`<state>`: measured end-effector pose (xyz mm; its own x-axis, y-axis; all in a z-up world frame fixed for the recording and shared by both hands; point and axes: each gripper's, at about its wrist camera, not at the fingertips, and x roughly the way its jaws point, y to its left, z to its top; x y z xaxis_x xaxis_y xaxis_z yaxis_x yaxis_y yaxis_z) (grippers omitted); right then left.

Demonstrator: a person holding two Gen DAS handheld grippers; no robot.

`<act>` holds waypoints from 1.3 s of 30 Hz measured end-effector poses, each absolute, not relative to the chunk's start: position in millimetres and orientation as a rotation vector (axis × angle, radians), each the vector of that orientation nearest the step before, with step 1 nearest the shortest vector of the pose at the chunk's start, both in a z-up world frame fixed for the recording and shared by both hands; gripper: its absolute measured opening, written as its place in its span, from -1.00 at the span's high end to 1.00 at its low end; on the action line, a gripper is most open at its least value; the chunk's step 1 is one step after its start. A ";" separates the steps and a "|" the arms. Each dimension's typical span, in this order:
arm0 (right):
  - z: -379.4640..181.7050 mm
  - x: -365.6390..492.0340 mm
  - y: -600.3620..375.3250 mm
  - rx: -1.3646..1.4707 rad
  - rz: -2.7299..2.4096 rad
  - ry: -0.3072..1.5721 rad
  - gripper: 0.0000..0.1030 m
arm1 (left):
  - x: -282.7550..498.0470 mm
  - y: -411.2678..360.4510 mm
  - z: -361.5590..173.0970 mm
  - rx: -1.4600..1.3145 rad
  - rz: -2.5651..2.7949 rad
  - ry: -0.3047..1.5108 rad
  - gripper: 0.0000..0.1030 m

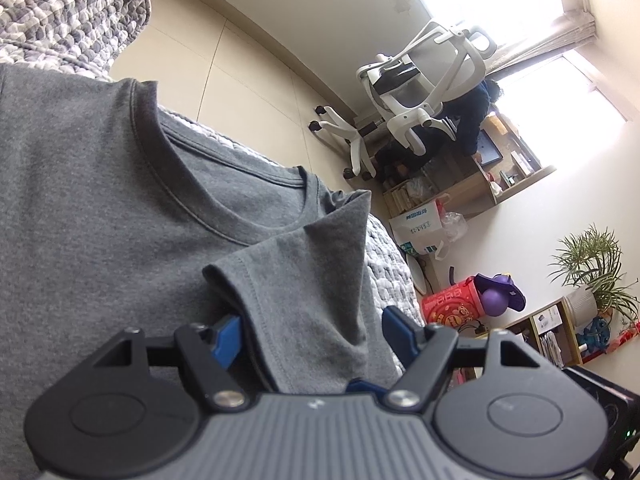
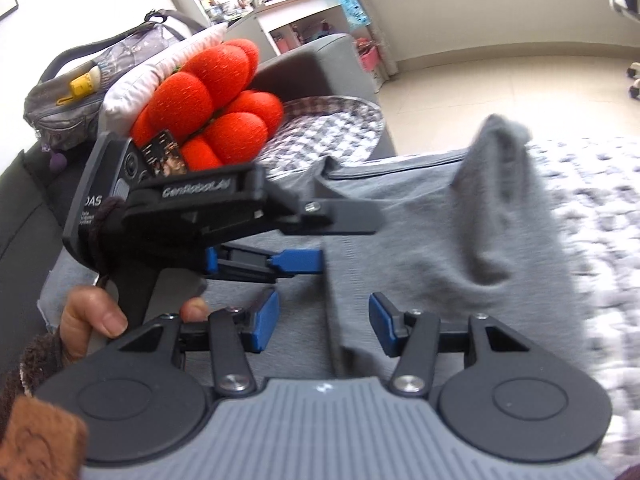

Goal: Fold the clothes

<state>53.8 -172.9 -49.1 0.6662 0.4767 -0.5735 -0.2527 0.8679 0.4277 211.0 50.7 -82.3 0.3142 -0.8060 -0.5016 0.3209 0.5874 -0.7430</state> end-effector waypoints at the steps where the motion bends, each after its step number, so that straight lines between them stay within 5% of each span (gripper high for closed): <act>1: -48.1 52.1 -178.4 0.327 0.404 0.738 -0.06 | 212.0 51.2 -83.0 -0.578 -0.799 0.989 -0.35; 8: -48.4 37.2 -225.4 0.361 0.352 0.818 -0.06 | 209.8 43.3 -84.9 -0.535 -0.774 0.990 -0.10; 19: -55.3 -2.2 -257.2 0.303 0.476 1.025 0.27 | 215.4 26.9 -72.1 -0.404 -0.721 0.972 0.83; 39: -61.1 -72.9 -282.6 0.286 0.466 1.136 0.78 | 223.9 25.0 -60.2 -0.450 -0.673 0.928 0.93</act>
